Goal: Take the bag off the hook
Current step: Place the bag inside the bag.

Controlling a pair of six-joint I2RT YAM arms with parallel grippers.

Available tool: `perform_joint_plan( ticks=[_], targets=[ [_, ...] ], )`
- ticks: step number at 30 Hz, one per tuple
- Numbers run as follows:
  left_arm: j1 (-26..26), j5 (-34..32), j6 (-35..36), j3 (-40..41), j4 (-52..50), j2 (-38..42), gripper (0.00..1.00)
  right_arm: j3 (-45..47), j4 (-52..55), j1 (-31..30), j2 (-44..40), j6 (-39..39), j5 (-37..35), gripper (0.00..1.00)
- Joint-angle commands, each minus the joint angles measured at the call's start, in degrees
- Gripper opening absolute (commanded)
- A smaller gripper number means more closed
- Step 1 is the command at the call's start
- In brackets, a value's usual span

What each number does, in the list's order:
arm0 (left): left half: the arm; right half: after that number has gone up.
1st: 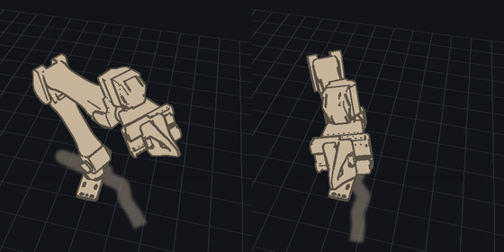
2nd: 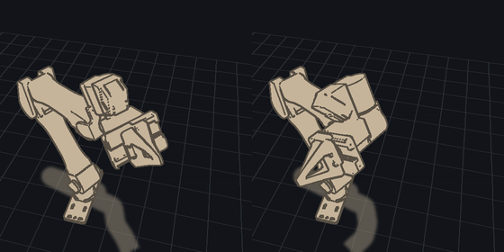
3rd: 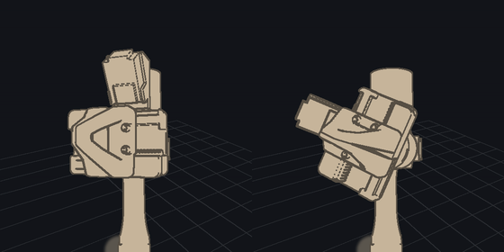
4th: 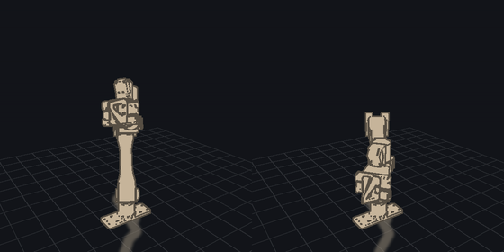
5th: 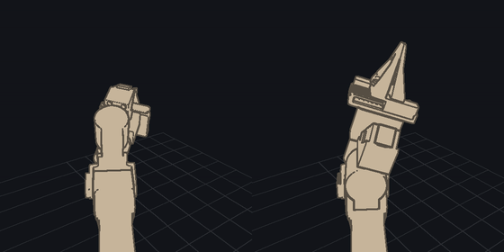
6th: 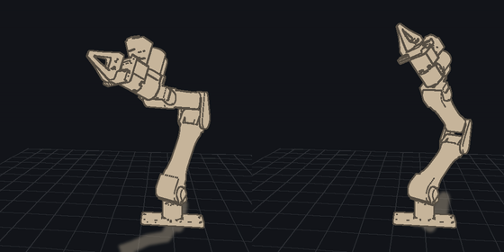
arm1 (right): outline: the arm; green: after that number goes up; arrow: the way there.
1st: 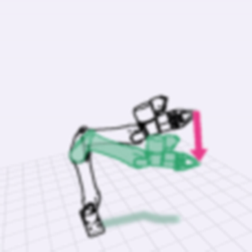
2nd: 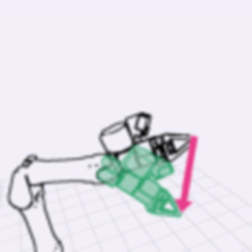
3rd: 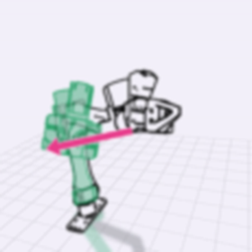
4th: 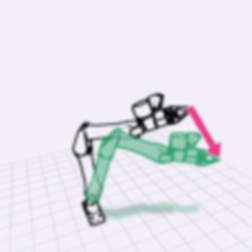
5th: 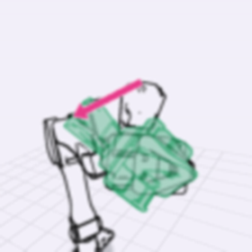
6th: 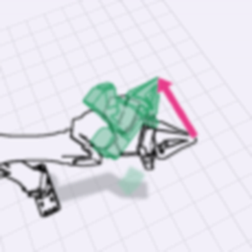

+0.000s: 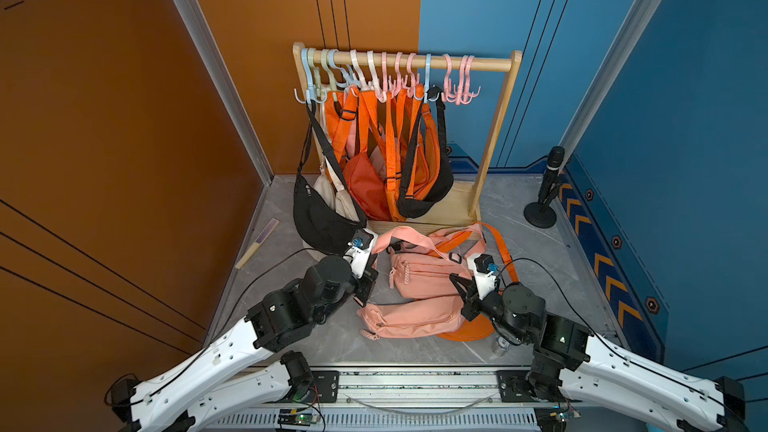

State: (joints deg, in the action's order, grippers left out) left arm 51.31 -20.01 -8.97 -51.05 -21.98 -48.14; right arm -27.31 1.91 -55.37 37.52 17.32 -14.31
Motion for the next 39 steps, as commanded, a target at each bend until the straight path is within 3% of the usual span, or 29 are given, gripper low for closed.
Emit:
perform_joint_plan(
  ticks=[1,6,10,18,25,33,39],
  targets=[
    [-4.87,6.36,-4.12,1.65,10.56,-5.21,0.0,2.05,-2.58,6.41,-0.26,5.37,0.94,0.0],
    [-8.62,10.03,-4.57,-1.08,18.41,-14.31,0.0,3.69,-4.49,17.37,0.23,8.93,8.73,0.0],
    [-10.23,11.33,-4.21,-2.81,21.39,-20.0,0.0,4.28,-5.77,20.95,3.62,9.34,11.5,0.0],
    [-13.8,15.52,-5.35,-4.64,26.88,-30.65,0.0,5.41,-11.3,23.78,12.11,9.75,13.65,0.0],
    [-14.48,19.97,-5.44,-11.63,28.06,-42.49,0.0,5.5,-15.29,25.81,19.78,10.44,13.93,0.01],
    [-14.66,24.01,-6.88,-16.01,28.55,-51.66,0.01,5.62,-16.08,28.08,25.01,12.56,11.62,0.11],
    [-14.23,25.58,-7.11,-14.99,28.66,-53.36,0.33,6.03,-16.08,28.39,25.86,13.17,11.67,0.28]
  ],
)
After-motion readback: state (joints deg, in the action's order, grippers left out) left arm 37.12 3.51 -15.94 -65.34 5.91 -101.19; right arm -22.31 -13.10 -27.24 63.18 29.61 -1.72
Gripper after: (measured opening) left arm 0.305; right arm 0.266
